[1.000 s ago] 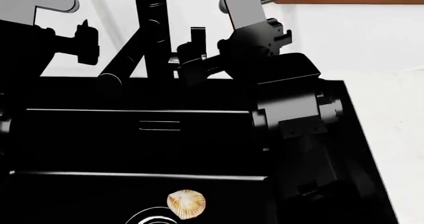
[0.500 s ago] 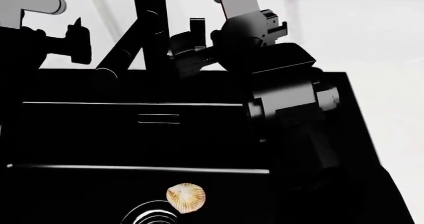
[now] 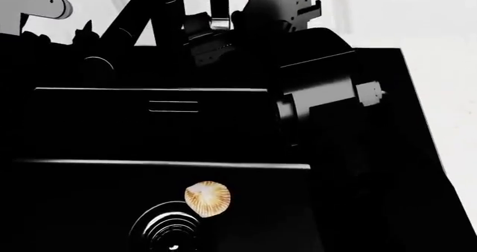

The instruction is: Turn on the sink faucet.

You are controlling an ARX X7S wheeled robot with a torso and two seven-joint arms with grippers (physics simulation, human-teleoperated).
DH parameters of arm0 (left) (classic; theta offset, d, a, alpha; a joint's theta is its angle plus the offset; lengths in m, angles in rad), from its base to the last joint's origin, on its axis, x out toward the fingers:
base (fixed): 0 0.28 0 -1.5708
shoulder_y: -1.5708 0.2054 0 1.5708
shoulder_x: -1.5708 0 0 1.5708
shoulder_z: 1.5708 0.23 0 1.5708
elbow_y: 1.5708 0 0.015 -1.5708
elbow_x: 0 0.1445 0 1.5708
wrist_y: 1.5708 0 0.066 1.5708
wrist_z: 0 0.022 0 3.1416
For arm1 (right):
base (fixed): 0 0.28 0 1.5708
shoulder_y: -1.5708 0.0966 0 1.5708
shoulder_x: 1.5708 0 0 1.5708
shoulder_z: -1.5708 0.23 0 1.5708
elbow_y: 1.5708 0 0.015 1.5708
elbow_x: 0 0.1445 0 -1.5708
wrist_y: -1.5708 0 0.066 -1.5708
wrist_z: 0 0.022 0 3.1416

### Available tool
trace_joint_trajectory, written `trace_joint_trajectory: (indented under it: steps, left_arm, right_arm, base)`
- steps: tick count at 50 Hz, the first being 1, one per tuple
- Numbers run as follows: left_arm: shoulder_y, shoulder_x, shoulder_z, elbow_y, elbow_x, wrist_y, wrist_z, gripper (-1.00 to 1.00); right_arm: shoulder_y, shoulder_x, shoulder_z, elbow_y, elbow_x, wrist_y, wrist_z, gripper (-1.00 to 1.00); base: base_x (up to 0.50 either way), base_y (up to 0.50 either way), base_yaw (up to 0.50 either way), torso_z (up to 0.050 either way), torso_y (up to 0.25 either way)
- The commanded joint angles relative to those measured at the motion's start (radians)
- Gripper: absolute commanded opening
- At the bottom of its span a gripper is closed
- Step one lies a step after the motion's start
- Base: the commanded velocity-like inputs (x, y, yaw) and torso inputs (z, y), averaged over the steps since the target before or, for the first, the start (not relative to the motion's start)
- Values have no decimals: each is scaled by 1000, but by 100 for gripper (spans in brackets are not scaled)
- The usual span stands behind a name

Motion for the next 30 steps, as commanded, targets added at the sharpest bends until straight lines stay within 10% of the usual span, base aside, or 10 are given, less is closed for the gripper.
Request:
trace_joint_trajectory:
  steps: [1, 30]
  left_arm:
    - [9, 0, 0, 1, 2, 5, 17, 100]
    - [18, -6, -6, 1, -1, 20, 21, 100]
  right_arm:
    - [26, 0, -154, 0, 164, -38, 20, 100]
    - [81, 0, -298, -6, 340, -110, 74, 100]
  base:
    - [0, 0, 0, 6, -72]
    - [0, 0, 0, 10, -82]
